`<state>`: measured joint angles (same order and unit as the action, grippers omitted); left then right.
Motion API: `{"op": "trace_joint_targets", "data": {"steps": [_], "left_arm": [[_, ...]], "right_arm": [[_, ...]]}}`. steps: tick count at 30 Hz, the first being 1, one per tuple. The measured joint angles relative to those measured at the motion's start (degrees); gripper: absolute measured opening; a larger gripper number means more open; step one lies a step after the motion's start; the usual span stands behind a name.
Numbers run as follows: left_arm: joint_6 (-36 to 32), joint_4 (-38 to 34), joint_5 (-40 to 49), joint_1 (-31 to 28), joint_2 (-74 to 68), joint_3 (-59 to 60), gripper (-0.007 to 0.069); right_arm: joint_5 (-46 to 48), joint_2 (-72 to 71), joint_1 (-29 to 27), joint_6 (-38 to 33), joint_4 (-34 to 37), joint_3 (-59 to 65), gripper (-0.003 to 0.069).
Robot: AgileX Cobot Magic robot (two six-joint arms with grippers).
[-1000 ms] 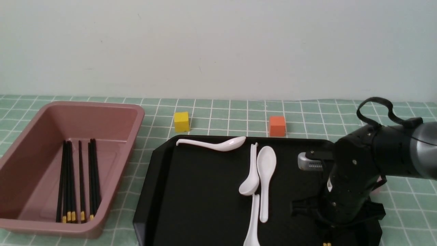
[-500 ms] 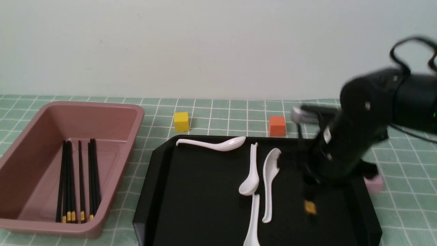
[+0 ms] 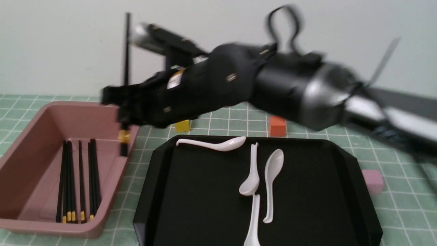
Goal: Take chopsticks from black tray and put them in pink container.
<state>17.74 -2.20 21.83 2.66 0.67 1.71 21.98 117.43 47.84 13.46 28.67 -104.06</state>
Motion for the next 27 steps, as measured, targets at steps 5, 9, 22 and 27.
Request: {"op": "trace_joint_targets", "data": {"steps": [5,9,22,27], "left_arm": [[0.0,0.0,0.0,0.0,0.0,0.0,0.0239],[0.0,0.0,0.0,0.0,0.0,0.0,0.0239],[0.0,0.0,0.0,0.0,0.0,0.0,0.0239],[0.0,0.0,0.0,0.0,0.0,0.0,0.0239]], "right_arm": [[-9.6,8.2,4.6,-6.9,2.1,-4.1,0.0135],[-12.6,11.9,6.5,-8.2,2.4,-4.5,0.0162],[-0.2,8.4,6.7,-8.3,-1.2,-4.7,0.0253],[13.7,0.0,6.0,-8.4,-9.0,-4.7,0.0124]]}}
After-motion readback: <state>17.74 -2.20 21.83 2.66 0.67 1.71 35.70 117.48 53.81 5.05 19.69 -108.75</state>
